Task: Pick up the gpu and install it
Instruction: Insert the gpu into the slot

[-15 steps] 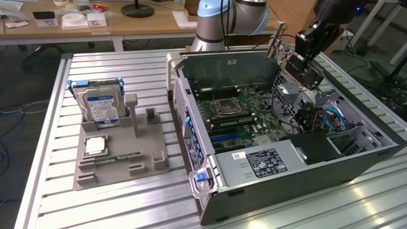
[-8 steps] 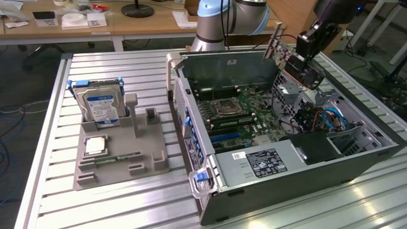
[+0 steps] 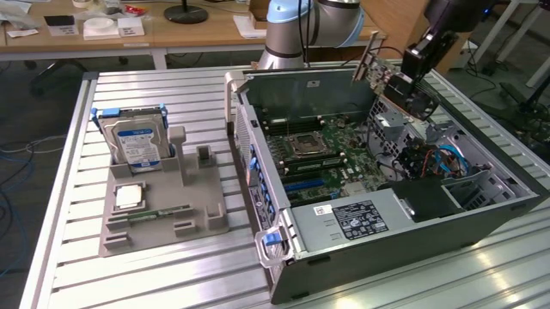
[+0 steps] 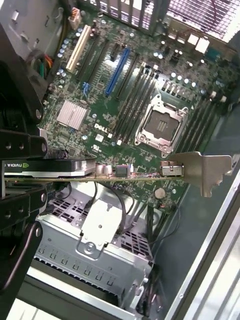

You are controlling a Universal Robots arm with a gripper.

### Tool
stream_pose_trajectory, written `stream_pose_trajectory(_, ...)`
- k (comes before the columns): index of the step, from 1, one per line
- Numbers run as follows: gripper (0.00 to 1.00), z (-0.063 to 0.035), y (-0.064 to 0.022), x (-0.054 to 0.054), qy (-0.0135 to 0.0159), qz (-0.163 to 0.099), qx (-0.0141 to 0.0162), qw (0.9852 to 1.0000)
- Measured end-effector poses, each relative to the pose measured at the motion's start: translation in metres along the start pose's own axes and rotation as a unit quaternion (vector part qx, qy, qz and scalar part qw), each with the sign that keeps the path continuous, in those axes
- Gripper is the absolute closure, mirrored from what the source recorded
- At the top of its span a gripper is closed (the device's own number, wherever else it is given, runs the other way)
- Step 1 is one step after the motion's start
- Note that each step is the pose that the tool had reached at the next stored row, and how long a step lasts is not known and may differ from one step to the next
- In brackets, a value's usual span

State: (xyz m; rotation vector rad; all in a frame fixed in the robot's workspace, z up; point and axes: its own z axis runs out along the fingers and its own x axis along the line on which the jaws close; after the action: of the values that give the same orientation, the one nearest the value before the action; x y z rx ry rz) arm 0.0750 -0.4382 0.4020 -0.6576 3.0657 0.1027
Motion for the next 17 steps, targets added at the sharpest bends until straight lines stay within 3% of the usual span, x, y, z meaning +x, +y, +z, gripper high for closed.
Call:
stream_pose_trajectory(9,0.73,0.0000,0.0000,0.0000,0.0030,-0.047,-0.0009,0.9989)
stream_pose_trajectory(17,0.73,0.0000,0.0000,0.0000,0.0056,-0.089,-0.0017,0.9960)
